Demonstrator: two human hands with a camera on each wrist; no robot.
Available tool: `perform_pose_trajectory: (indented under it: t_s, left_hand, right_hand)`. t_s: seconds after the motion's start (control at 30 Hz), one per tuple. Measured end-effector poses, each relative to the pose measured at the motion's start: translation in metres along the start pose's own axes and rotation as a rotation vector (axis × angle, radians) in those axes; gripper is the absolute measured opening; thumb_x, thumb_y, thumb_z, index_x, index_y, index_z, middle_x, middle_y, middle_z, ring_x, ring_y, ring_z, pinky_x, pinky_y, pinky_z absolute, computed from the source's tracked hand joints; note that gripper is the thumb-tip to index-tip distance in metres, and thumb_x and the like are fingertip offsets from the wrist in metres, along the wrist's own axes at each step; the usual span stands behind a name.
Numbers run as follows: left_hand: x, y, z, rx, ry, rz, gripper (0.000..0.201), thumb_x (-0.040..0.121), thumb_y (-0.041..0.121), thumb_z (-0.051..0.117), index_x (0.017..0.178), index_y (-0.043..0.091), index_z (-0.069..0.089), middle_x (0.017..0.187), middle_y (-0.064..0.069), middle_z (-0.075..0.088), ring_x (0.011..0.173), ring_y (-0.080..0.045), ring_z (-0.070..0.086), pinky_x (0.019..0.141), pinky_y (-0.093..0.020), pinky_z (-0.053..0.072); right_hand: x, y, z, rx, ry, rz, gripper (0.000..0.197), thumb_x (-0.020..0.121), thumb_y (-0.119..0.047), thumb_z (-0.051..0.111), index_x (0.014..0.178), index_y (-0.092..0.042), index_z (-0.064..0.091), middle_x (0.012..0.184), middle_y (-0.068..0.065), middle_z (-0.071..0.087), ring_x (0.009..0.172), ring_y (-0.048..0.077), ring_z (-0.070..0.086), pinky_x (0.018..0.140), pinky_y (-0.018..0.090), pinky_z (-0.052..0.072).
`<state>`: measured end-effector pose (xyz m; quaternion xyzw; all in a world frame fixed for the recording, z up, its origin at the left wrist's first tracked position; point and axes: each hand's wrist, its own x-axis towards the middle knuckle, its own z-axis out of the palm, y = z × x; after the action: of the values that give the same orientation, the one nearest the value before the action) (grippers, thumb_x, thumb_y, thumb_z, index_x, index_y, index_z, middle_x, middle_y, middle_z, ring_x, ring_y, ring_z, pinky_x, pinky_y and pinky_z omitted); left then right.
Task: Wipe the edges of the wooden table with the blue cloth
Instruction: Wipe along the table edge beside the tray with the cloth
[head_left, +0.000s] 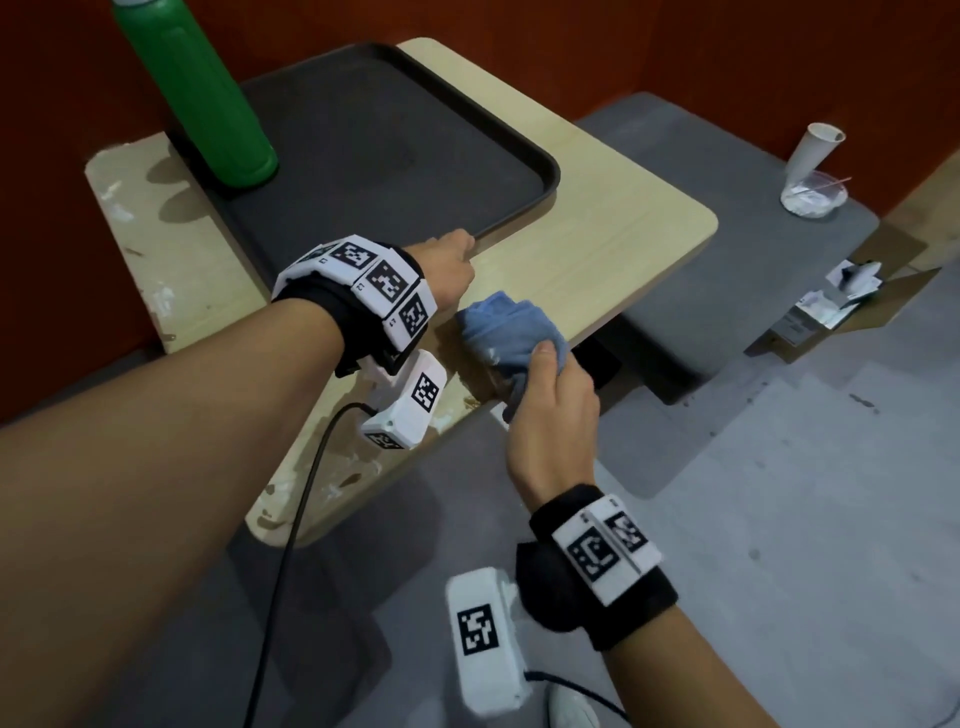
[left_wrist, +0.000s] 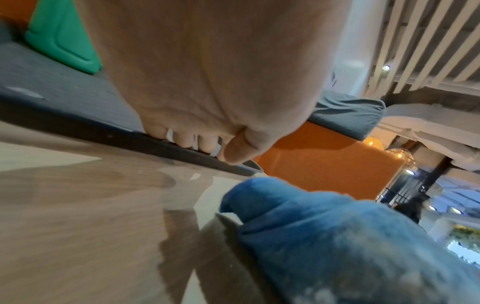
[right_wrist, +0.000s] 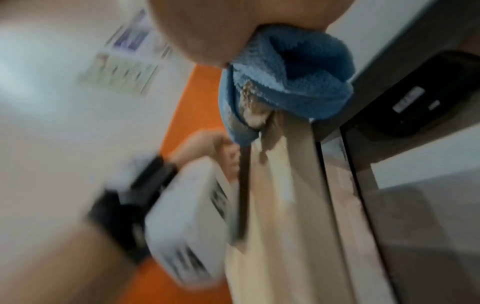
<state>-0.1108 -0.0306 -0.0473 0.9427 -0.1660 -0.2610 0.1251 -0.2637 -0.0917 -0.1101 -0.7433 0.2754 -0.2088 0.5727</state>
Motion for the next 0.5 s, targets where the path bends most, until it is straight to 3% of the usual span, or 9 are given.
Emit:
perform_pose_trajectory:
  t_s: [0.07,0.13,0.2,0.27,0.4,0.5]
  left_hand:
    - [-0.002,-0.001,-0.002,-0.035,0.013,0.016,0.054,0.097,0.017,0.030,0.151,0.020,0.023,0.157,-0.008,0.028,0.142,-0.027,0.033,0.116,-0.038,0.028]
    - [-0.007,-0.005,-0.006,-0.080,0.036,0.033,0.052,0.100,0.014,0.030,0.151,0.017,0.023,0.159,-0.007,0.025,0.145,-0.025,0.029,0.118,-0.035,0.026]
    - [-0.014,-0.012,-0.010,-0.145,0.067,0.055,0.053,0.100,0.017,0.028,0.152,0.022,0.020,0.161,-0.002,0.019,0.148,-0.021,0.022,0.120,-0.036,0.021]
    - [-0.021,-0.019,-0.011,-0.283,0.098,0.070,0.053,0.100,0.018,0.028,0.152,0.025,0.021,0.160,0.001,0.023,0.147,-0.017,0.024,0.120,-0.037,0.023]
    - [-0.038,-0.022,-0.010,-0.871,0.204,0.046,0.046,0.099,0.016,0.034,0.145,0.019,0.036,0.143,-0.005,0.049,0.132,-0.020,0.047,0.112,-0.034,0.036]
    - [-0.058,-0.015,-0.002,-1.322,0.185,-0.025,0.041,0.102,0.030,0.034,0.137,0.010,0.042,0.128,-0.016,0.056,0.117,-0.030,0.057,0.104,-0.039,0.042]
  right_hand:
    - [0.018,-0.009,-0.019,0.208,-0.022,0.164,0.044,0.093,-0.036,0.039,0.069,-0.005,0.058,0.068,0.017,0.061,0.068,0.032,0.059,0.069,0.044,0.050]
    - [0.040,-0.024,-0.047,0.432,-0.068,0.305,0.033,0.096,-0.026,0.044,0.090,-0.002,0.067,0.088,0.014,0.069,0.084,0.027,0.065,0.076,0.038,0.052]
    - [0.055,-0.040,-0.074,0.648,-0.196,0.401,0.038,0.099,-0.028,0.041,0.100,-0.001,0.068,0.088,0.015,0.071,0.076,0.025,0.069,0.068,0.033,0.058]
    - [0.063,-0.052,-0.088,0.806,-0.366,0.455,0.049,0.099,-0.034,0.037,0.088,-0.004,0.074,0.077,0.016,0.071,0.064,0.027,0.068,0.061,0.037,0.058]
    - [0.075,-0.063,-0.086,0.908,-0.576,0.492,0.047,0.098,-0.039,0.034,0.118,-0.005,0.059,0.103,0.017,0.066,0.085,0.030,0.064,0.079,0.040,0.056]
    - [0.080,-0.066,-0.078,0.941,-0.707,0.520,0.059,0.097,-0.046,0.030,0.135,-0.005,0.049,0.127,0.017,0.057,0.110,0.030,0.058,0.097,0.041,0.048]
